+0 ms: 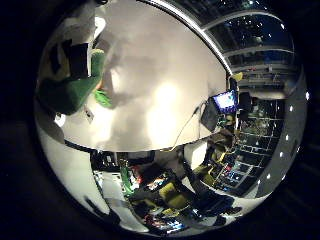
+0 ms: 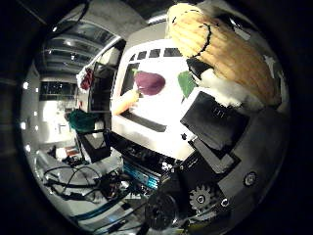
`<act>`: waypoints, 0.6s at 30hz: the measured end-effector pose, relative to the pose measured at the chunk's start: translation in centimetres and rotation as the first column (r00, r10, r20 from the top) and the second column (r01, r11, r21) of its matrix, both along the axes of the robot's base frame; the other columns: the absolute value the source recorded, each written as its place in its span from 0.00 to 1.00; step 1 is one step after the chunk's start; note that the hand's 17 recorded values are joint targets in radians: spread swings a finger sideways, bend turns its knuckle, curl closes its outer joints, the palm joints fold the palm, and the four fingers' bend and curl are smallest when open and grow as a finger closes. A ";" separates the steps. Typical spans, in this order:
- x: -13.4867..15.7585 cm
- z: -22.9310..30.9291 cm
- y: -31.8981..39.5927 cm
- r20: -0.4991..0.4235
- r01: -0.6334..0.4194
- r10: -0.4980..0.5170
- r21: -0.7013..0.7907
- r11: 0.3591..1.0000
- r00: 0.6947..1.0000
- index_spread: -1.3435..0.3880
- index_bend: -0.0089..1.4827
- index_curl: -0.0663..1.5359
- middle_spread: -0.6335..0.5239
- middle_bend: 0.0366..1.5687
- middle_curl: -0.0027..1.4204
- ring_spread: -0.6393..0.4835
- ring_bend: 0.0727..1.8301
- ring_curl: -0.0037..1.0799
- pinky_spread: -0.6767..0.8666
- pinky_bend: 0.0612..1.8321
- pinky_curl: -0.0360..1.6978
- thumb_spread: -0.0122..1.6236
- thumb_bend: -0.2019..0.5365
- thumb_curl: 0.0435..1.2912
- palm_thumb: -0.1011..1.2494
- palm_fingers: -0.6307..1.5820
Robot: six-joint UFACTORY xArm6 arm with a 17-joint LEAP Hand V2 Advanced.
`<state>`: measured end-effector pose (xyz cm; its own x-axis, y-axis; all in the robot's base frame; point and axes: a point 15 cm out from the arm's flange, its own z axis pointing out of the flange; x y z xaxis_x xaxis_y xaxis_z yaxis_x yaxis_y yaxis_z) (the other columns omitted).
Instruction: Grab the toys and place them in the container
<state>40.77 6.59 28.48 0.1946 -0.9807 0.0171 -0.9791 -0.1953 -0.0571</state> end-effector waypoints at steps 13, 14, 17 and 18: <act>-0.1 -5.8 6.8 -0.071 -0.117 0.116 -0.006 0.993 0.991 0.49 0.33 0.32 0.52 0.32 0.26 0.63 0.34 0.32 0.58 0.40 0.39 0.65 0.24 0.40 0.64 0.22; -0.2 -5.8 6.8 -0.074 -0.128 0.128 -0.006 0.992 0.989 0.49 0.30 0.30 0.54 0.28 0.24 0.67 0.30 0.29 0.63 0.39 0.37 0.65 0.24 0.38 0.64 0.23; 0.0 -5.3 6.6 -0.061 -0.129 0.128 -0.005 0.992 0.990 0.49 0.21 0.27 0.58 0.18 0.21 0.74 0.23 0.25 0.73 0.33 0.31 0.66 0.24 0.35 0.63 0.26; 0.0 -5.1 6.4 -0.057 -0.129 0.129 -0.005 0.992 0.990 0.49 0.20 0.27 0.58 0.18 0.21 0.74 0.22 0.24 0.73 0.33 0.31 0.66 0.24 0.34 0.63 0.27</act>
<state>40.81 12.98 23.38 0.3204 -0.9472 0.0111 -0.9473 -0.3204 -0.0002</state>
